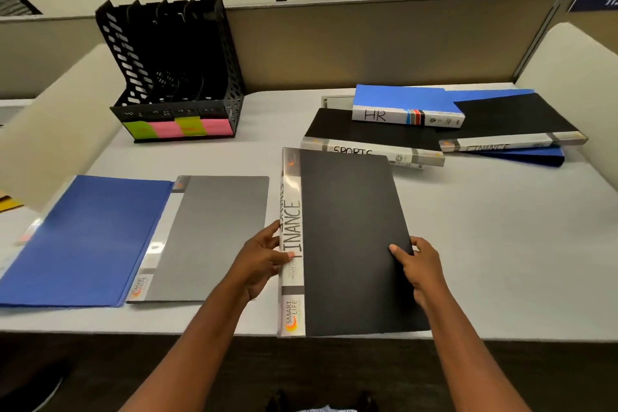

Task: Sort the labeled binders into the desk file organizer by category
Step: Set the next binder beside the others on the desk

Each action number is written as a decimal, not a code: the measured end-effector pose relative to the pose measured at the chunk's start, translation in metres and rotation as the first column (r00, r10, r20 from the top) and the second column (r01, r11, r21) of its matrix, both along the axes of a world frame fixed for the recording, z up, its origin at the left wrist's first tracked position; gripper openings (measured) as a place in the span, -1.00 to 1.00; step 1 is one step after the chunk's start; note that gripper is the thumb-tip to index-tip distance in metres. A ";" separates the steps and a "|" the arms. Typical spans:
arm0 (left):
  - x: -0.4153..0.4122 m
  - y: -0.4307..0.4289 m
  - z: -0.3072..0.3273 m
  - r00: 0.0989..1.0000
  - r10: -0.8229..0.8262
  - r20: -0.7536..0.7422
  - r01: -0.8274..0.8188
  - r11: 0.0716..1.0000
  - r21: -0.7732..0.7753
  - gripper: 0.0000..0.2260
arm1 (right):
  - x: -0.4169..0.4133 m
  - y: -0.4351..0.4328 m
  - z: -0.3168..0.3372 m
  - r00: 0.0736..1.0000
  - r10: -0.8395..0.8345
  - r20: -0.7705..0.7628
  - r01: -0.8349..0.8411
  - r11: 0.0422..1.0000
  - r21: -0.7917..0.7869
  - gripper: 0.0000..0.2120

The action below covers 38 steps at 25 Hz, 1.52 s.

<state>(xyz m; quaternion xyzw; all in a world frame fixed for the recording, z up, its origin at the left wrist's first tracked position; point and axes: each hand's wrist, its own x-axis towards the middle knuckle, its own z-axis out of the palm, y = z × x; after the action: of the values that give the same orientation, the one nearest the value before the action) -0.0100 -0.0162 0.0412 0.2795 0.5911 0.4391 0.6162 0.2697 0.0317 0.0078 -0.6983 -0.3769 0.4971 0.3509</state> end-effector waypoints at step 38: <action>-0.004 0.071 -0.017 0.425 -0.213 -0.880 0.494 0.869 0.029 -0.50 | -0.073 0.011 -0.028 0.725 -0.026 0.688 0.046 0.999 -0.011 -0.50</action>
<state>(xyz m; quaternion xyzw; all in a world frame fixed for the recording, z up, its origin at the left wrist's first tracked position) -0.0136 0.0544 0.0242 0.6622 0.6731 0.1813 0.2749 0.1962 0.0428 -0.0199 -0.8447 -0.4595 0.2015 0.1865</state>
